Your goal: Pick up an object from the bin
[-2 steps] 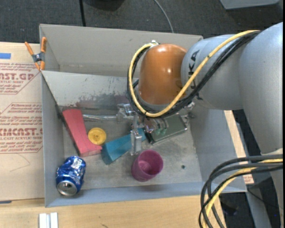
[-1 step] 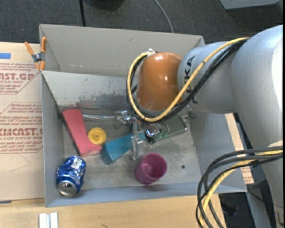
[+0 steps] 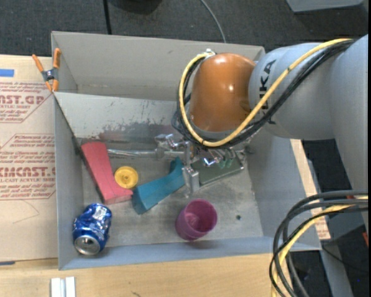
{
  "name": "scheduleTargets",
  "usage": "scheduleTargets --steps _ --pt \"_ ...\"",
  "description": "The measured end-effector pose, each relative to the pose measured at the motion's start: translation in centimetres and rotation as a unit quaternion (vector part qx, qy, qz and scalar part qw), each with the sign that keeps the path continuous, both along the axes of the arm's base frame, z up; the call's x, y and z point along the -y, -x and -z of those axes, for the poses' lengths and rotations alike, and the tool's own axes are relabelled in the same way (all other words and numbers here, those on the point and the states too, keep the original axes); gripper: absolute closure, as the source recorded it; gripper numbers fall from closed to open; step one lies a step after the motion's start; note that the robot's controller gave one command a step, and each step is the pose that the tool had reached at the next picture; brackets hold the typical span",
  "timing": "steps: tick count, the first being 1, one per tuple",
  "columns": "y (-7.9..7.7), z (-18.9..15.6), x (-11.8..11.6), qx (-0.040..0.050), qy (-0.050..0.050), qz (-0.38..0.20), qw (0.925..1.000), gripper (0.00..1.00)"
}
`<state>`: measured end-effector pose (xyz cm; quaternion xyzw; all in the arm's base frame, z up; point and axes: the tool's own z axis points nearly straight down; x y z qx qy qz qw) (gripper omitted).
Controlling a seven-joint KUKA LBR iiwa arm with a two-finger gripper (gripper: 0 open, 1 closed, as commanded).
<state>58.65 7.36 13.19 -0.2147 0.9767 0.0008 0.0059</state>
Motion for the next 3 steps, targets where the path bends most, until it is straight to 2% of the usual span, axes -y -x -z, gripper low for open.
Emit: scheduleTargets --steps 1,2,3 --pt "0.7 6.3 -0.1 -0.0066 0.000 0.008 0.9999 0.00" --pt "-0.5 6.2 -1.7 -0.0008 0.002 -0.153 0.9882 1.00" --pt "-0.5 6.2 -1.7 -0.0007 0.002 -0.153 0.9882 1.00"
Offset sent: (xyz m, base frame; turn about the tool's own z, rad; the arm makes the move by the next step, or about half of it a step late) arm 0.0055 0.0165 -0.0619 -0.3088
